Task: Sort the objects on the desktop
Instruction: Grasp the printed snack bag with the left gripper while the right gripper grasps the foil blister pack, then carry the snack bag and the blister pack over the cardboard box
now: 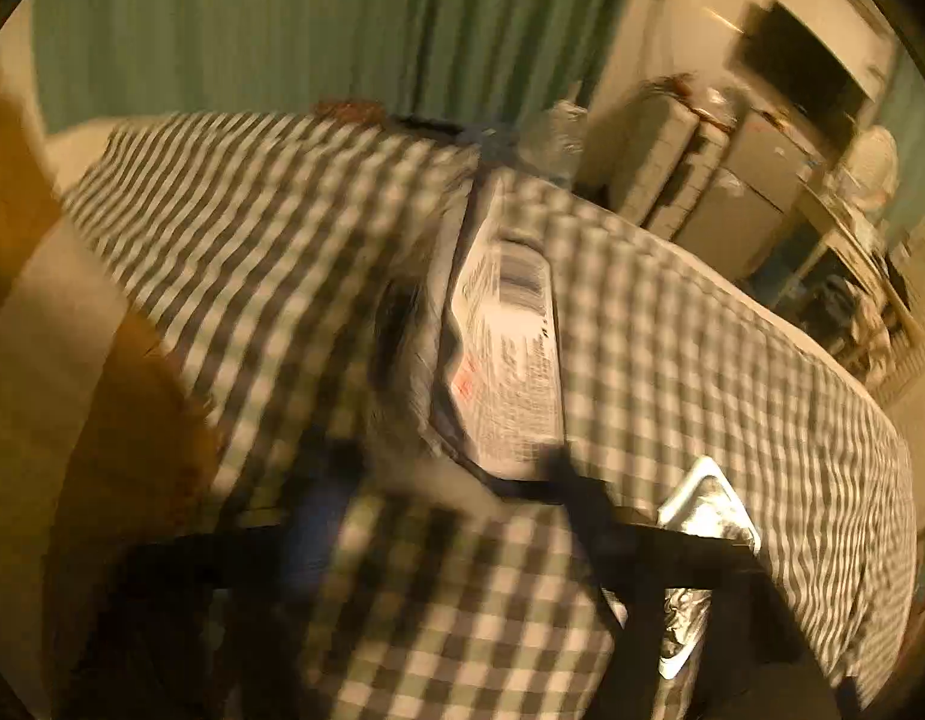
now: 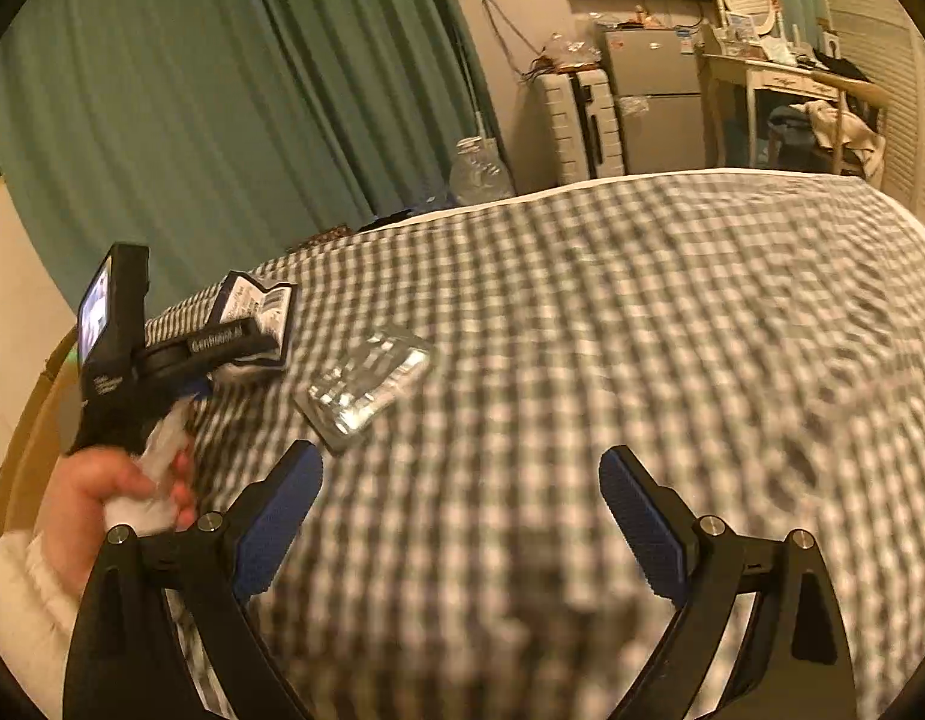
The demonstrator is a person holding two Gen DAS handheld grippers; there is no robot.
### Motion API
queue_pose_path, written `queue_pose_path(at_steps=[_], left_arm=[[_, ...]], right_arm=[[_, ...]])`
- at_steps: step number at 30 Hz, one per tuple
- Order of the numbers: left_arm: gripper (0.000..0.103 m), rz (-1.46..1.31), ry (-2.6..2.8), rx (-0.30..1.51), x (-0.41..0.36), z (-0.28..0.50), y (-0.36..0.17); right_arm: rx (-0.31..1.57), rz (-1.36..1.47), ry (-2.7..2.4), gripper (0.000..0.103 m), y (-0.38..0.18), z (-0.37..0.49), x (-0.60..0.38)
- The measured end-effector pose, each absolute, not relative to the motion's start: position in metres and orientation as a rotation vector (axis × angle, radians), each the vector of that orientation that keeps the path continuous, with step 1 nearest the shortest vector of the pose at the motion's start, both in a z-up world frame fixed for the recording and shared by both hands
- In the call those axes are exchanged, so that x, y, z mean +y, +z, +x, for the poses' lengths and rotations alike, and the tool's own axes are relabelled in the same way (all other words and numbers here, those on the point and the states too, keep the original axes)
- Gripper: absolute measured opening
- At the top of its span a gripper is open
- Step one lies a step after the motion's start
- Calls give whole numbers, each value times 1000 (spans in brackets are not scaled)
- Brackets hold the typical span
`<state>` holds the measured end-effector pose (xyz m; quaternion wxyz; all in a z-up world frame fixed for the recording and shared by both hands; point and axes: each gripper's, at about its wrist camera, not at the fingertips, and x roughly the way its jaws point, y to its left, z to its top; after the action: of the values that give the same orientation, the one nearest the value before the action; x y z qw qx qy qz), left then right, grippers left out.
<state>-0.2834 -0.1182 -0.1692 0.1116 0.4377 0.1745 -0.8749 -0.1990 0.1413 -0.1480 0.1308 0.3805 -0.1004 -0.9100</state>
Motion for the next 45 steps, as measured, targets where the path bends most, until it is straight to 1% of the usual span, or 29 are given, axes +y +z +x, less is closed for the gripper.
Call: queue_pose_path(at_steps=[1, 3, 6, 8, 11, 16, 19, 22, 26, 28, 29, 30, 33, 36, 42, 44, 45], left_arm=[[43, 1264, -2587, 551, -123, -282, -170], [32, 1231, -2578, 566, -129, -277, -170], [28, 1176, -2606, 513, -128, -272, -163], [28, 1138, -2613, 475, -127, -269, -160], [28, 1125, -2619, 438, -126, -267, -161], [28, 1103, -2621, 407, -127, -264, -159], [28, 1099, -2620, 397, -129, -265, -159], [28, 1100, -2621, 397, -128, -266, -160], [28, 1102, -2627, 406, -127, -272, -162], [28, 1099, -2631, 405, -128, -272, -163], [28, 1100, -2635, 408, -128, -273, -164], [28, 1099, -2638, 415, -129, -273, -164], [28, 1092, -2652, 420, -128, -274, -164], [27, 1066, -2667, 401, -124, -274, -161], [26, 1040, -2728, 384, -112, -267, -155], [26, 1048, -2749, 365, -106, -264, -152], [26, 1076, -2755, 385, -104, -263, -151]], right_arm=[[-295, 1121, -2637, 94, -150, -207, 134], [-325, 1135, -2627, 94, -155, -222, 120], [-360, 1143, -2627, 94, -160, -244, 97], [-361, 1194, -2635, 94, -165, -258, 85], [-415, 1246, -2617, 94, -170, -273, 74], [-310, 1306, -2738, 94, -172, -287, 59], [-324, 1340, -2734, 94, -177, -292, 59], [-239, 1370, -2749, 95, -181, -294, 51], [-73, 1371, -2801, 95, -187, -292, 40], [-85, 1351, -2808, 91, -187, -288, 42], [-97, 1337, -2812, 79, -187, -285, 45], [-120, 1322, -2805, 73, -185, -281, 51], [-200, 1296, -2753, 71, -183, -280, 60], [-319, 1231, -2701, 71, -178, -269, 71], [-266, 1168, -2697, 70, -155, -243, 74], [-269, 1167, -2697, 70, -148, -241, 80], [-267, 1165, -2700, 70, -144, -236, 85]])
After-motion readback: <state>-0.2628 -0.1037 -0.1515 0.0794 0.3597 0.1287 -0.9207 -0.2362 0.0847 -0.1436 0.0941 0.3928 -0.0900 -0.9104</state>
